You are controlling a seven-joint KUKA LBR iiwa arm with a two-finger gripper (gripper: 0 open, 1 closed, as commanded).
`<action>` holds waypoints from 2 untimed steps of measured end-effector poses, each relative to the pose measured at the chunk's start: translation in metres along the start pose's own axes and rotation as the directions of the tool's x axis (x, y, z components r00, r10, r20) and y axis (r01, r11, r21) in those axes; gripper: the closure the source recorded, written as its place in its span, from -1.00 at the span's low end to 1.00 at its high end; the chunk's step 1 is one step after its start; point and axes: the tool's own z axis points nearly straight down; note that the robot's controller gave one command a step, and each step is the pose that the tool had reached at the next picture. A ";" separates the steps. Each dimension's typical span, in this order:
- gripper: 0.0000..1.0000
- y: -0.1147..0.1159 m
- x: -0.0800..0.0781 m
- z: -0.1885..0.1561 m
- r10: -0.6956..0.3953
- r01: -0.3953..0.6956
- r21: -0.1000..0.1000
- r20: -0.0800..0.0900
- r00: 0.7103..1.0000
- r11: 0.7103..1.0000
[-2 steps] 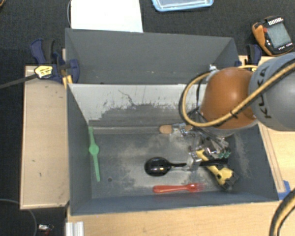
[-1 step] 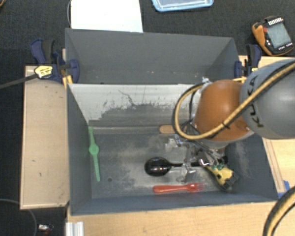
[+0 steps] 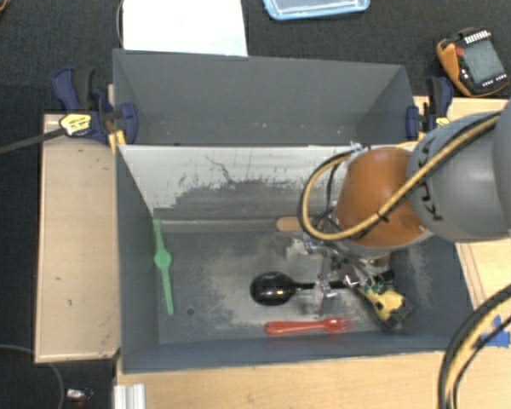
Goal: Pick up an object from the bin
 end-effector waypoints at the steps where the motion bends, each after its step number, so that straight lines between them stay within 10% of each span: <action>1: 1.00 0.009 0.003 -0.002 0.151 -0.151 -0.001 -0.002 0.989 0.989; 2: 1.00 0.009 0.002 -0.002 0.150 -0.150 -0.001 -0.002 0.989 0.989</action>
Offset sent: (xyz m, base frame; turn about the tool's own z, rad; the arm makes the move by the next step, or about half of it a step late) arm 0.0000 0.0000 0.0000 0.0000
